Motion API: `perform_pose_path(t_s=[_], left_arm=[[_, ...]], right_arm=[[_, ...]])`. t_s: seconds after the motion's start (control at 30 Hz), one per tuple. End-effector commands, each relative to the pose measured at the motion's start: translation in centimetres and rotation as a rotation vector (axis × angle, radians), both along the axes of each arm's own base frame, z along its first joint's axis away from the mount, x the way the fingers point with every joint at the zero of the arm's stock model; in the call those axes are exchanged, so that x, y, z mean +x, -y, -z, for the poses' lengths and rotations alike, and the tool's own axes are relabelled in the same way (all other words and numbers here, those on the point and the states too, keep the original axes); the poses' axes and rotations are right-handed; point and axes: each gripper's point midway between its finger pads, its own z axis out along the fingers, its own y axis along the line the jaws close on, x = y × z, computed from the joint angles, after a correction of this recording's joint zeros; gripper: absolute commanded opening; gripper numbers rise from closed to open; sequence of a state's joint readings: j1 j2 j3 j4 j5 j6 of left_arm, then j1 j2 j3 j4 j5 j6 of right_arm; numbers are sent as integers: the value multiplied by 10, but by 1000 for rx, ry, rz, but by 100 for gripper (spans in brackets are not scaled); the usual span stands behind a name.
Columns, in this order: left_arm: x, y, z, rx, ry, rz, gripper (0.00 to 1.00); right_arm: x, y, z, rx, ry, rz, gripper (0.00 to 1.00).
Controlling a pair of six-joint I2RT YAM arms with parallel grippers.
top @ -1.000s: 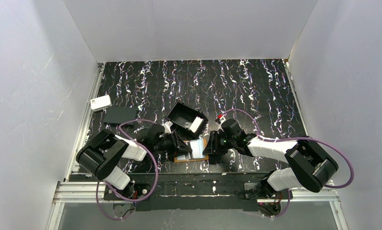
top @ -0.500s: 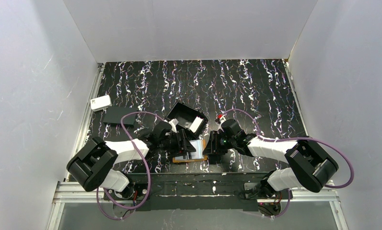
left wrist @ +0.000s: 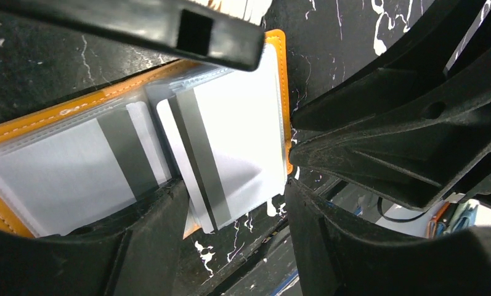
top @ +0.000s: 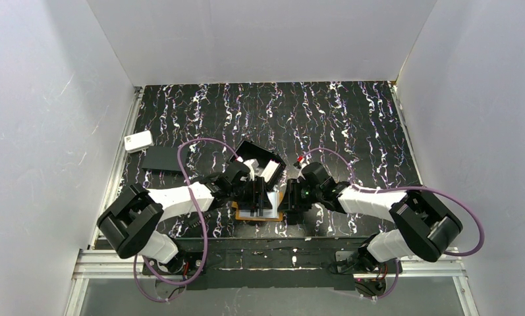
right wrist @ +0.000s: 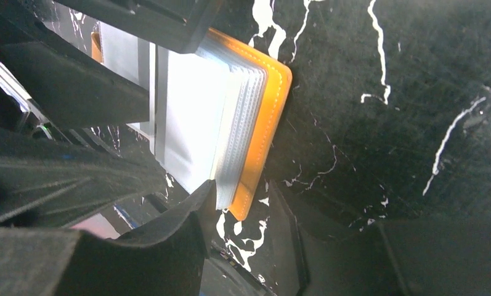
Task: Put the credit cards into the card holder
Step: Insert the credit card into the card holder.
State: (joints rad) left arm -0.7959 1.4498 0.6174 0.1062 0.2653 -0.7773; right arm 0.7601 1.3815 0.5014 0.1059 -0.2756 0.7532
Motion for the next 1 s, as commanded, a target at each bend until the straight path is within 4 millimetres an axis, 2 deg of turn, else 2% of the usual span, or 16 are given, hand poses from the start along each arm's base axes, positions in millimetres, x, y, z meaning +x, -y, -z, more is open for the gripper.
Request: perform_pose_path(t_s=[0.0, 0.23, 0.5, 0.57, 0.73, 0.9, 0.97], left_arm=[[-3, 3, 1, 40, 28, 74, 57], [-14, 23, -5, -66, -25, 112, 57], [-14, 34, -15, -133, -15, 143, 58], [-14, 30, -16, -125, 0, 137, 58], [-18, 4, -16, 13, -10, 127, 60], [-24, -17, -27, 96, -10, 121, 63], [-26, -19, -34, 97, -1, 132, 63]], right_arm=[[12, -2, 1, -45, 33, 0, 46], [12, -5, -5, -27, 38, -3, 45], [7, -4, -5, -13, 24, -1, 45], [7, -1, -6, -23, 29, 0, 46], [5, 13, -7, -89, 47, 1, 48], [5, 19, -13, -107, 68, -10, 51], [4, 18, -16, -102, 70, -20, 52]])
